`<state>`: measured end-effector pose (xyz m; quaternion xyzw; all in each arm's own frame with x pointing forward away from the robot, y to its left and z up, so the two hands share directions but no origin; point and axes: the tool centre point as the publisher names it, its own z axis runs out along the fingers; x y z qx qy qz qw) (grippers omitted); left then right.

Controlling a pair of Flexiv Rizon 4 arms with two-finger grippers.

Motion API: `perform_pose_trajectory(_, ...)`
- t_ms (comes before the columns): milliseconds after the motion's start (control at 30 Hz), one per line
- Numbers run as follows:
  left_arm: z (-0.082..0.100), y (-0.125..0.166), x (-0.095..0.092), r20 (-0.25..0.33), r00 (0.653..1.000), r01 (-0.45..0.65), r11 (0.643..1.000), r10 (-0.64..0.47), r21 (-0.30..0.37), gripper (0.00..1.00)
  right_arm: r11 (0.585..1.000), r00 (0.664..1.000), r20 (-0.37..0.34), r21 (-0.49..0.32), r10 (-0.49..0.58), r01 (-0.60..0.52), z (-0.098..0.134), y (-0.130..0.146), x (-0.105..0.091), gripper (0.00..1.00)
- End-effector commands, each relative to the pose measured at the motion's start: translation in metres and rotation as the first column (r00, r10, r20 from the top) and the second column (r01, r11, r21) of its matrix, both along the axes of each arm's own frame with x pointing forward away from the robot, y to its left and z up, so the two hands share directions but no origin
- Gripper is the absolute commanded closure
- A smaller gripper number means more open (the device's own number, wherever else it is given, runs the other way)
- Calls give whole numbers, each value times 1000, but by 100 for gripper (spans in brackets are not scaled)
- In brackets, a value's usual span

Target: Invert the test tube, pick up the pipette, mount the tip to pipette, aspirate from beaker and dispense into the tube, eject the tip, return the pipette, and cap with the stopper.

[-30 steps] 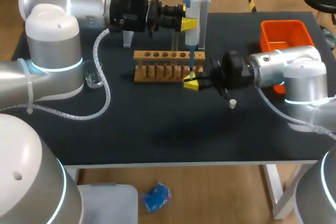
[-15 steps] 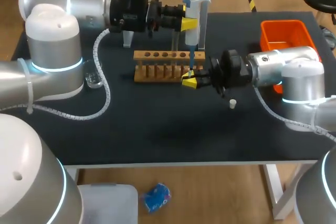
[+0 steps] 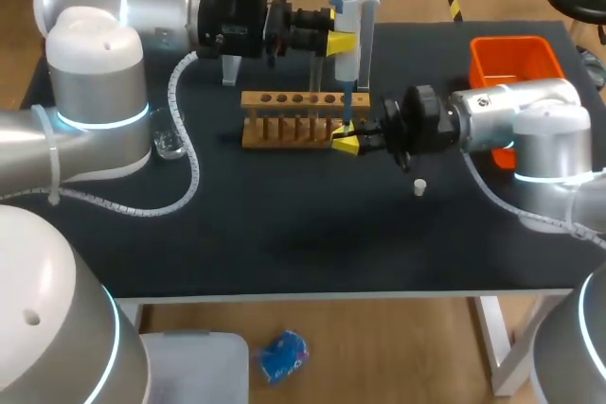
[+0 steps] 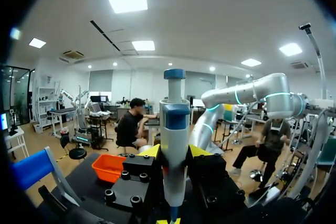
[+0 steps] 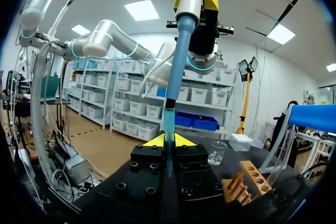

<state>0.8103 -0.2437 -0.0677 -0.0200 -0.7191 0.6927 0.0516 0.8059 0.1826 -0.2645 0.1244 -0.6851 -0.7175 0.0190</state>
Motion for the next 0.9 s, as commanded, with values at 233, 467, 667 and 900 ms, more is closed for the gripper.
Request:
perform_pose_trajectory(233,-1,0,0,0,1000,0,1000,0,0,100,1000,1000,0,-18,3,-3,-2,-2,-2,100)
perform_pose_trajectory(467,-1,0,0,0,1000,0,1000,0,0,100,1000,1000,-11,-1,5,-5,2,0,-1,100)
perform_pose_trajectory(667,-1,0,0,0,1000,0,1000,0,0,100,1000,999,-32,-2,8,-8,5,3,0,100)
perform_pose_trajectory(900,-1,0,0,0,1000,0,1000,0,0,100,1000,998,-70,-19,1,-2,9,2,0,100)
